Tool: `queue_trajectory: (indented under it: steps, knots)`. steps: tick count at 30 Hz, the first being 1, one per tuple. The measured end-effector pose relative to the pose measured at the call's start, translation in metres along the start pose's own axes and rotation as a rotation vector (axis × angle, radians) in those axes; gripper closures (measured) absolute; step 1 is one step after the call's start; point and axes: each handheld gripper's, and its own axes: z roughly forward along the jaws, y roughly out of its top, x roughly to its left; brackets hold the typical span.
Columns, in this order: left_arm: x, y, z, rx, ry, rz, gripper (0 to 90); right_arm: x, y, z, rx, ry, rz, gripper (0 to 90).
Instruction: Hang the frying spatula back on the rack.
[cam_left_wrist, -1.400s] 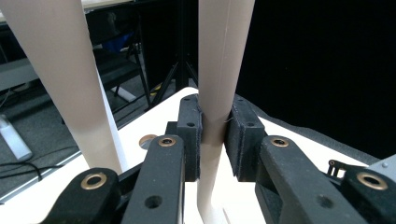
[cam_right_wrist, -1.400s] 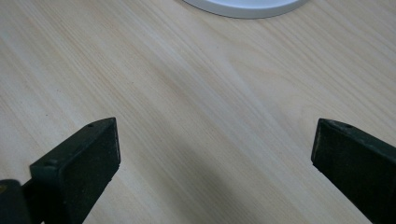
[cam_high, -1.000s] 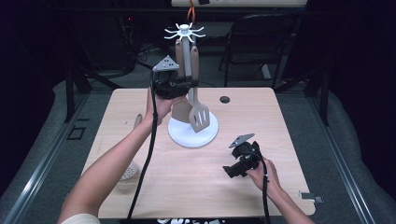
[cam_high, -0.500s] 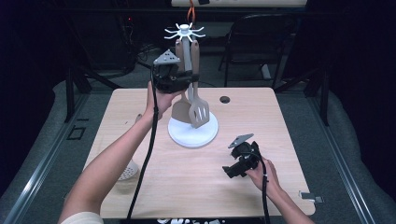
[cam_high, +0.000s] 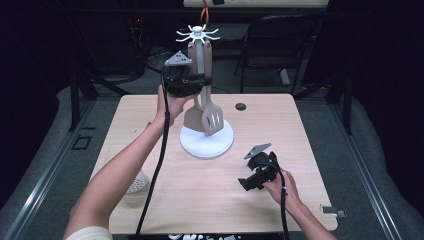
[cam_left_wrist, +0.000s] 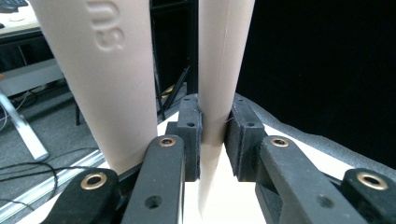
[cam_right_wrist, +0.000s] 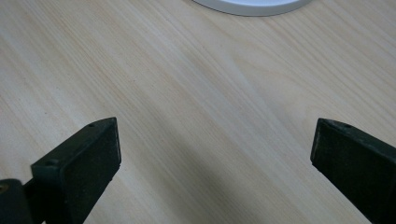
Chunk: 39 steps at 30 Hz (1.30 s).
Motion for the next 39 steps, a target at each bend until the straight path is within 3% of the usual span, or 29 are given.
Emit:
queue_trajectory:
  steps: [14,20,31,36,39]
  knots:
    - [0.006,-0.003,0.004,0.0,0.017,-0.043,77.0,-0.001,-0.001,0.001,0.008,0.001,-0.006,1.6]
    - [0.006,-0.003,0.004,0.001,0.028,-0.042,77.0,-0.001,-0.001,0.001,0.006,0.002,-0.004,1.6]
    - [-0.005,-0.006,0.001,0.003,0.075,-0.005,75.5,0.0,-0.001,0.001,-0.001,0.004,0.002,1.7]
    - [-0.015,-0.011,-0.004,0.009,0.082,0.049,66.3,0.001,0.0,0.001,0.007,0.003,-0.007,1.8]
    - [-0.017,-0.015,-0.009,0.012,0.072,0.06,63.4,0.001,0.0,0.001,0.009,0.003,-0.012,1.8]
